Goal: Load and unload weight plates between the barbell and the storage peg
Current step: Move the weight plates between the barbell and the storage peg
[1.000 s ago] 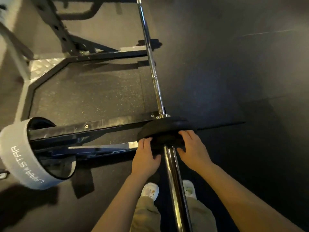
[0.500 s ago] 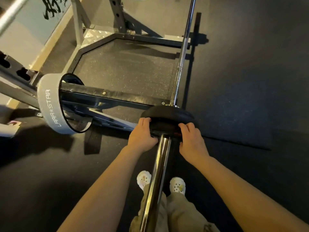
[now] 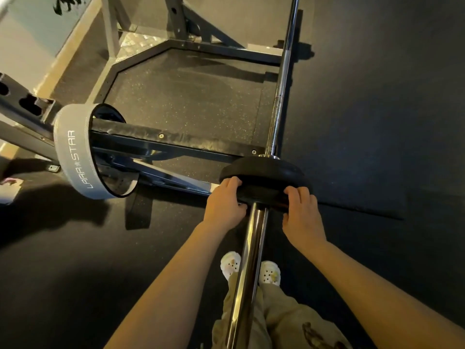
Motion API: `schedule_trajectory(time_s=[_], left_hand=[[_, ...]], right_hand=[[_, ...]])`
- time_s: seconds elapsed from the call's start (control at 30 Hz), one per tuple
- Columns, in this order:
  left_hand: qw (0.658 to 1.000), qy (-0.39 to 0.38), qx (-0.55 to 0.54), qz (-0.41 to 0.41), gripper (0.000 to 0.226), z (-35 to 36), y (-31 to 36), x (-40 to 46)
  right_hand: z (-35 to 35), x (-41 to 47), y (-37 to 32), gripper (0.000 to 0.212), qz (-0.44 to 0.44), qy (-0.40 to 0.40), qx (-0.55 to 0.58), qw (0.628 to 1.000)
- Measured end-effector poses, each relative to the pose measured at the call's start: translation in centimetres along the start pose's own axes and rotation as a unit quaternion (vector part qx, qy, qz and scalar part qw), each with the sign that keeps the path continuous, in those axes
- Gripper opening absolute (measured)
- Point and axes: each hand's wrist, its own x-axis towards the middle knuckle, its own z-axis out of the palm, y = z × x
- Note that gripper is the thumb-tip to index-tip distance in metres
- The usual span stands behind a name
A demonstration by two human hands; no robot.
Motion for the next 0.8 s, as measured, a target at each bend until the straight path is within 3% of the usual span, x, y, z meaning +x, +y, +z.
schedule_trajectory(time_s=[0.17,0.27,0.37,0.57,0.8], left_hand=[[0.997,-0.022,0.070,0.033,0.064,-0.2,0.2,0.2],[0.990,-0.026,0.126,0.051,0.051,0.0,0.5,0.6],[0.984,-0.032,0.161,0.062,0.041,0.0,1.0,1.0],[0.991,-0.052,0.103,0.061,0.037,-0.1,0.1,1.2],[0.986,-0.070,0.120,0.090,0.039,-0.5,-0.2,2.2]], right_hand=[[-0.4,0.1,0.0,0.059,-0.007,-0.018,-0.011,1.000],[-0.5,0.1,-0.2,0.060,-0.020,-0.025,-0.042,0.999],[-0.9,0.3,-0.8,0.048,-0.017,-0.022,-0.070,0.997],[-2.0,1.5,-0.9,0.054,0.004,-0.119,-0.094,0.988],[-3.9,3.4,-0.9,0.043,-0.085,-0.182,-0.210,0.957]])
